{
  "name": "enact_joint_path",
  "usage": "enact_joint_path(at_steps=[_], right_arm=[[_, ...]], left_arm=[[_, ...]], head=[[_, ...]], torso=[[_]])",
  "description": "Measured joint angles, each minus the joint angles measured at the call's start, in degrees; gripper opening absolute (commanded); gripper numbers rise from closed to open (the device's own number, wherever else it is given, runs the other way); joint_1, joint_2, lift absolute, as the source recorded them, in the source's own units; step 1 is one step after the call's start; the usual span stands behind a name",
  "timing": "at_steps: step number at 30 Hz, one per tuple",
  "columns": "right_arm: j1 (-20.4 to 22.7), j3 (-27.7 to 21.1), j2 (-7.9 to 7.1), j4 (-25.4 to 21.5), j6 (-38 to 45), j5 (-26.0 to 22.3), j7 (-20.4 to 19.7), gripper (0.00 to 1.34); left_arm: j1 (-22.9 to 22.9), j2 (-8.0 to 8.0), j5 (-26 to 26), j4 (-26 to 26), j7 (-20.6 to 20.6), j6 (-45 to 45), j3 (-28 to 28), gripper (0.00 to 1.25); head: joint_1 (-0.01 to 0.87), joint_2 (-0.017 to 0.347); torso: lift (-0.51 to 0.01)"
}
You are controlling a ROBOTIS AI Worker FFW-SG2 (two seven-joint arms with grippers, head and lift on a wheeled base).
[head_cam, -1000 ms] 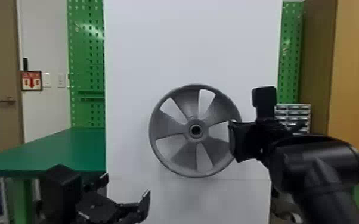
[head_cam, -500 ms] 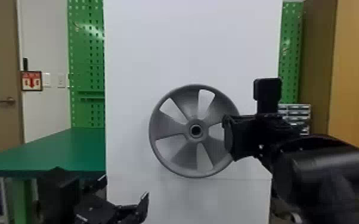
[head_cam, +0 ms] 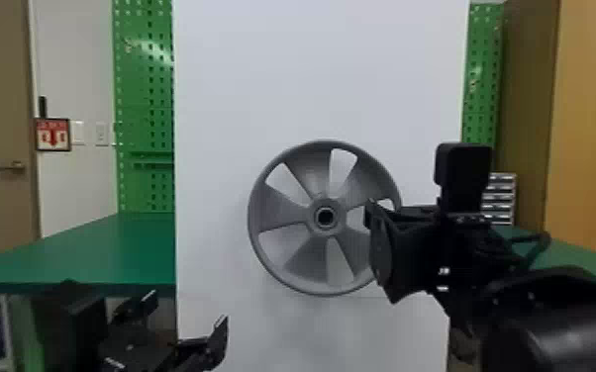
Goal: Hold the wheel and insert it
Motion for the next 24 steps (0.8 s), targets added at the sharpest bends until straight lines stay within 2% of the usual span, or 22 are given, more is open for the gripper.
enact_joint_path(at_steps=[10, 24], right_arm=[[12.1, -1.4, -0.22, -7.1, -4.5, -2.2, 0.0, 1.23], [25.8, -4.2, -1.13, -7.3, -16.0, -1.6, 0.0, 1.22]], left_arm=[[0.5, -0.11, -0.3, -1.5, 0.0, 0.0, 1.6, 1.15], [0.1, -0.19, 0.5, -2.3, 0.0, 0.2, 1.9, 1.15]], head=[[0.097, 0.015], [0.097, 0.015]], torso=[[-0.442], [-0.442]])
